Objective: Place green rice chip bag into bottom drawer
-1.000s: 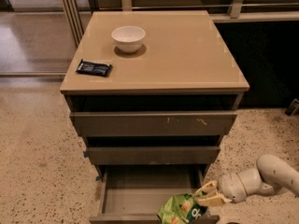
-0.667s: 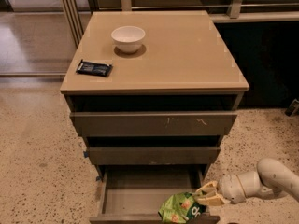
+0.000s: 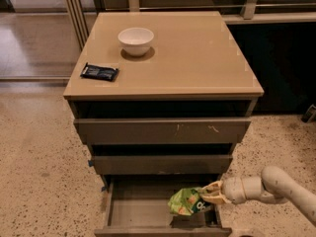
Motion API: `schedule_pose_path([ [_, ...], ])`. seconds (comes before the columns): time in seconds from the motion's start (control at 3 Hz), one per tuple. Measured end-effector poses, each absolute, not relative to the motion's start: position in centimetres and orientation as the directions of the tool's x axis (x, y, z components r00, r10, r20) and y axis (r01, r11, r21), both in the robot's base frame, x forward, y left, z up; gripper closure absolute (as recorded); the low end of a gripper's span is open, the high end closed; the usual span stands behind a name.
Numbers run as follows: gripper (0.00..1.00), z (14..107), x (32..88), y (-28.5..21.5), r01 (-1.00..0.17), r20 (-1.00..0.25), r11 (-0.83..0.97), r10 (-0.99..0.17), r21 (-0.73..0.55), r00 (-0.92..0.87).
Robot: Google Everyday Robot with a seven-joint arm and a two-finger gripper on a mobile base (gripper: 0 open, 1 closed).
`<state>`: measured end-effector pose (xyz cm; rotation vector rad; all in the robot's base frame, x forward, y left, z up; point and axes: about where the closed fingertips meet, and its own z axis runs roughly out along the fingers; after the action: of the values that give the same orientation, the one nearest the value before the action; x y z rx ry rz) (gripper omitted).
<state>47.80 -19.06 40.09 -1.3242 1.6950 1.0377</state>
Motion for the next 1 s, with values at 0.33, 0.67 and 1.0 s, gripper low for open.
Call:
schedule_pose_path([
  [0.33,1.0,39.1,47.8,-18.9,-0.977,-0.898,0.149,-0.392,0.151,-0.198],
  [0.67,1.0,35.2,48.7,-18.0,-0.981,-0.894,0.164,-0.416,0.108,-0.168],
  [1.0,1.0,30.3,50.1,-16.3,-0.982,-0.902,0.175,-0.409,0.075,-0.141],
])
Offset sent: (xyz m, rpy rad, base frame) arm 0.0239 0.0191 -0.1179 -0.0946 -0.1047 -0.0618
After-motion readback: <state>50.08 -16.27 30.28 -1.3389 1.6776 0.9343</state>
